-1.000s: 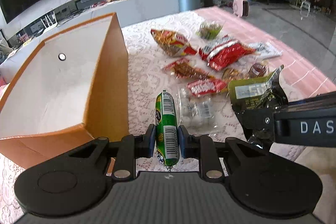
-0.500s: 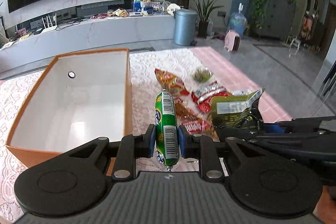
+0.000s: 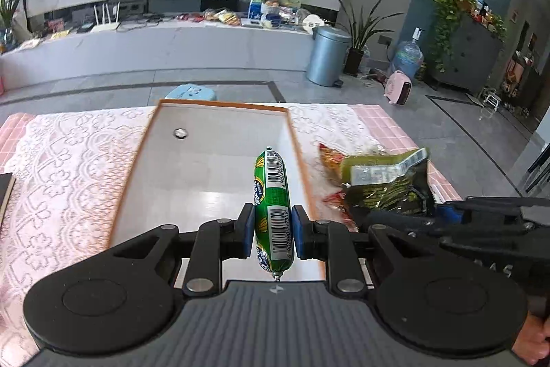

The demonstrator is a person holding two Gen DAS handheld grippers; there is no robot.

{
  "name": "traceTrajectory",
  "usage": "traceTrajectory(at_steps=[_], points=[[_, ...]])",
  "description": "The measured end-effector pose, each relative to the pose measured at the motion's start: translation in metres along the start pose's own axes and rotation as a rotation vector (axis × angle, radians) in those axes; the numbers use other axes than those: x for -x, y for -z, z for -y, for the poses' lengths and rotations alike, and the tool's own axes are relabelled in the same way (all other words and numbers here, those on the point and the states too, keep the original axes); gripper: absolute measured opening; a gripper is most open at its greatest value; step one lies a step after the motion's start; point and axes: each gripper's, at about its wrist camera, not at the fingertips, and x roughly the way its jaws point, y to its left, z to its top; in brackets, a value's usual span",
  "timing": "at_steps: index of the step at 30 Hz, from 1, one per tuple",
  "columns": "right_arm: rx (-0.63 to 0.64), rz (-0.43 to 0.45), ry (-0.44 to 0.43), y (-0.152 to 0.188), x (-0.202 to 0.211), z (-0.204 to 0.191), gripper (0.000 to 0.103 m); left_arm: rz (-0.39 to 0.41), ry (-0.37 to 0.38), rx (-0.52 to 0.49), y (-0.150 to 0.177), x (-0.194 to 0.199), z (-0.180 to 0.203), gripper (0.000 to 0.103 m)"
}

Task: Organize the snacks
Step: 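Carry both snacks over the orange box and open both tools to drop them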

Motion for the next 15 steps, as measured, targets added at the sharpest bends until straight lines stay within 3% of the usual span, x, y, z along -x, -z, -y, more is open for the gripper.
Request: traceTrajectory(at_steps=[6,15], points=[[0.065,-0.089,-0.080,-0.023,-0.056,-0.034,0.032,-0.126,0.016,-0.003,-0.013,-0.023,-0.045,0.024],[0.006,-0.429,-0.118,-0.028,-0.169,-0.030,0.032,-0.360,-0.003,-0.079,-0.014,-0.097,-0.079,0.024]])
